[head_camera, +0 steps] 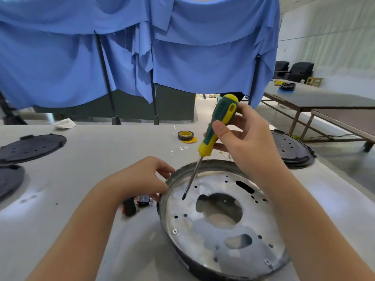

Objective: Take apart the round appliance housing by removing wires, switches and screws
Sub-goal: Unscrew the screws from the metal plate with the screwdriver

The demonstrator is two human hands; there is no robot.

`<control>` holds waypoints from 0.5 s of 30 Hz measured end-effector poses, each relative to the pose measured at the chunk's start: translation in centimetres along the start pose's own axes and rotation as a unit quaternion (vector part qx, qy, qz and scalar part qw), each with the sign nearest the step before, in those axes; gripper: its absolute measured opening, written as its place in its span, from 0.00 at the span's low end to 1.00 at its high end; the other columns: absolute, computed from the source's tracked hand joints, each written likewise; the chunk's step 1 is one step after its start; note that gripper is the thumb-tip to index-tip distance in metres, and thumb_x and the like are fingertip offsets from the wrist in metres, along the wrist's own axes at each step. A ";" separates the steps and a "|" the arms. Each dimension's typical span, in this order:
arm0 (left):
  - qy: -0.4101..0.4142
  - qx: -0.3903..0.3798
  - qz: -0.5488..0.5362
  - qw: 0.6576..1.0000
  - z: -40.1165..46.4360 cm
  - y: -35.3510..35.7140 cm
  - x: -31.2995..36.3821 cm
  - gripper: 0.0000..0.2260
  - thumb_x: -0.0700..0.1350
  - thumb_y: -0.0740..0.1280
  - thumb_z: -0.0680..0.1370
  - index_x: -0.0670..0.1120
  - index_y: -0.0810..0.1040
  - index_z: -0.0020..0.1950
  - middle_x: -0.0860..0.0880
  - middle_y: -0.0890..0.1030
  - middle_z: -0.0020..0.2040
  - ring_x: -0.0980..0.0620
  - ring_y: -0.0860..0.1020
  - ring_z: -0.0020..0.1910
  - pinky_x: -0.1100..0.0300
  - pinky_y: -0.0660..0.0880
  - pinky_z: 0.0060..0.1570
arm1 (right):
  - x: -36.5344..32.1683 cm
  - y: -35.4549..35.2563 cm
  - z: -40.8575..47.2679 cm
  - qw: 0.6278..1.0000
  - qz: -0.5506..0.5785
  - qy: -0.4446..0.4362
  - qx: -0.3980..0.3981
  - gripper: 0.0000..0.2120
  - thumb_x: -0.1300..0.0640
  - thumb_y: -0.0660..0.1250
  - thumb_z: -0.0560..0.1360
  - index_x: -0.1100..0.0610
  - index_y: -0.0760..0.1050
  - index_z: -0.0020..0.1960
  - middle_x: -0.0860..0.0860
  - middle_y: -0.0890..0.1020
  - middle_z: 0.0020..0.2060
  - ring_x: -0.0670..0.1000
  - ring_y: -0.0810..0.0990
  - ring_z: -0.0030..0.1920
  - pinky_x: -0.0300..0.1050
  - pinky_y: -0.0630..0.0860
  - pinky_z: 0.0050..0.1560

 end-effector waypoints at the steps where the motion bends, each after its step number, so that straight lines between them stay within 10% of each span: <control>1: -0.003 -0.001 0.000 1.000 0.0 0.1 0.0 0.16 0.38 0.73 0.65 0.54 0.81 0.50 0.58 0.82 0.45 0.52 0.84 0.36 0.64 0.79 0.33 | 0.0 0.1 -0.1 1.000 0.000 0.003 -0.006 0.15 0.58 0.68 0.75 0.52 0.70 0.59 0.49 0.81 0.50 0.47 0.85 0.43 0.42 0.83 0.40; 15: 0.009 0.025 0.040 0.999 0.0 0.7 1.1 0.18 0.39 0.73 0.71 0.48 0.79 0.59 0.56 0.80 0.51 0.52 0.84 0.38 0.61 0.81 0.36 | -0.2 3.3 -1.5 0.997 0.001 -0.003 -0.081 0.14 0.57 0.70 0.73 0.50 0.70 0.57 0.50 0.81 0.50 0.48 0.85 0.43 0.40 0.82 0.37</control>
Point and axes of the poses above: each hand's wrist, its own z-axis towards the middle knuckle, its own y-axis out of the palm, x = y × z, the point moved 10 cm from there along z, towards the middle knuckle
